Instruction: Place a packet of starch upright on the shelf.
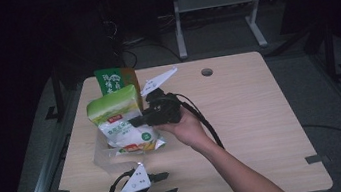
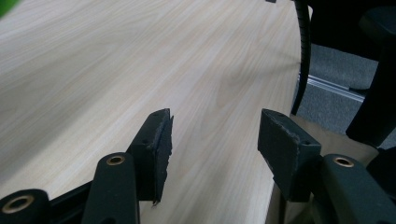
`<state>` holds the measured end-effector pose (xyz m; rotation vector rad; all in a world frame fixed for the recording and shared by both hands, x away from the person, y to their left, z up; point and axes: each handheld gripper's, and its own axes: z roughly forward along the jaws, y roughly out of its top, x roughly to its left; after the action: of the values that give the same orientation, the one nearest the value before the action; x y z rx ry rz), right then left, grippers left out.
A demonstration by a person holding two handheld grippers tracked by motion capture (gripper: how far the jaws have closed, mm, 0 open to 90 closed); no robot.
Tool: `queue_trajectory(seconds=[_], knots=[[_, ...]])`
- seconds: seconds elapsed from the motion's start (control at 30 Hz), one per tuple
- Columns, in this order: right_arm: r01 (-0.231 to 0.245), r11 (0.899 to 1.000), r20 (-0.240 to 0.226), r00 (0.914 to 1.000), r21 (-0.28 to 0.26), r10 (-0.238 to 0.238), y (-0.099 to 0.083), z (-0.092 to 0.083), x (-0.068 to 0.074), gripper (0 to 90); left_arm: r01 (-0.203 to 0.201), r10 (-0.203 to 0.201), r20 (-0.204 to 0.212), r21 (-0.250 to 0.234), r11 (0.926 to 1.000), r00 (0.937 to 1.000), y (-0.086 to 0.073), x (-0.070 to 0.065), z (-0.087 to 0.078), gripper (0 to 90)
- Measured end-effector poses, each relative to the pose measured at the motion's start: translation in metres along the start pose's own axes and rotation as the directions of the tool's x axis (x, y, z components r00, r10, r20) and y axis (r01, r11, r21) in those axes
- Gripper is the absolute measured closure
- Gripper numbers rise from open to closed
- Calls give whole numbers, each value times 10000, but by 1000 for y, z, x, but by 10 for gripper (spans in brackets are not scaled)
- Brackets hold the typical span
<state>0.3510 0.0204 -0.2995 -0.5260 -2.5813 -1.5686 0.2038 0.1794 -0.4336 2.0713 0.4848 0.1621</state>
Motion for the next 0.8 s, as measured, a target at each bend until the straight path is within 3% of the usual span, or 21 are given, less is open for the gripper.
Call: queue_trajectory(seconds=[0.47, 0.7, 0.8], knots=[[240, 9985, -382, 9990, 484, -222, 9, 60, -2, 876, -1, 0, -205, -46, 10000, 9998, -1, 3, -6, 421], [-114, 9990, -649, 9978, 430, 142, 5, 79, -7, 876, 178, -179, -52, -26, 9998, 9998, -3, 4, -5, 423], [-47, 9989, -740, 9972, 457, 81, 3, 87, -8, 876, 122, -122, -3, 4, 9999, 9999, -3, 4, -4, 423]])
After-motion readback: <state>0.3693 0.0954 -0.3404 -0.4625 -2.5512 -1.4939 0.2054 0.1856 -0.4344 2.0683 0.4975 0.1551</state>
